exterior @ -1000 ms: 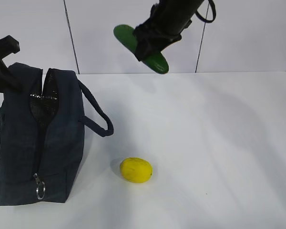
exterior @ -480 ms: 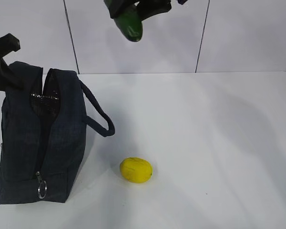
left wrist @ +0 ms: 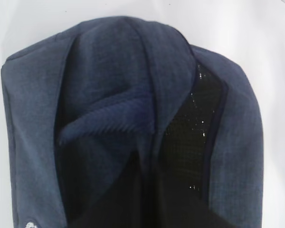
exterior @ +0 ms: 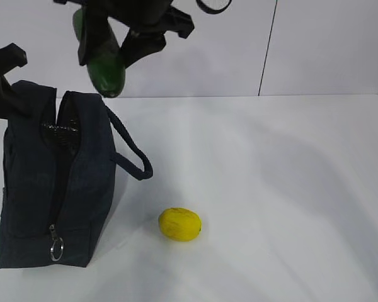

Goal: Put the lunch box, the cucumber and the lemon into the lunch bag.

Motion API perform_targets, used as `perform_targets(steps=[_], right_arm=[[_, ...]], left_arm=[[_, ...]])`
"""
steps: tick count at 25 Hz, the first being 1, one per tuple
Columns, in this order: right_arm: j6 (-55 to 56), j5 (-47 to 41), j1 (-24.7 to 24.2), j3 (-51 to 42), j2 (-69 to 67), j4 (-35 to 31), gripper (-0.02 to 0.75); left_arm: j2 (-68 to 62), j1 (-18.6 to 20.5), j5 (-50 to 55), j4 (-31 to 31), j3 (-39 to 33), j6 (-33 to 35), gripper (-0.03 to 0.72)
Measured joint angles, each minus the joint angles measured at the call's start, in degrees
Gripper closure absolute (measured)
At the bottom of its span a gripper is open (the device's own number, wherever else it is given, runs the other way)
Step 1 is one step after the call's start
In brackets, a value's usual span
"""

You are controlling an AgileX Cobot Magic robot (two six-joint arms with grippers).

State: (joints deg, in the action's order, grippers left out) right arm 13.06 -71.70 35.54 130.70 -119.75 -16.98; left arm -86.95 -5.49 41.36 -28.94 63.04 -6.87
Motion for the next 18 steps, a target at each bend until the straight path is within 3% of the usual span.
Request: perform_targets(steps=[9, 18], right_arm=[[1.1, -0.1, 3.3, -0.2, -3.5, 1.0, 0.347], [1.1, -0.1, 3.7, -0.5, -6.8, 0.7, 0.347]], left_arm=[[0.0, 0.0, 1.0, -6.3, 0.0, 5.4, 0.695], [-0.2, 0.0, 1.0, -7.8, 0.0, 6.9, 0.695]])
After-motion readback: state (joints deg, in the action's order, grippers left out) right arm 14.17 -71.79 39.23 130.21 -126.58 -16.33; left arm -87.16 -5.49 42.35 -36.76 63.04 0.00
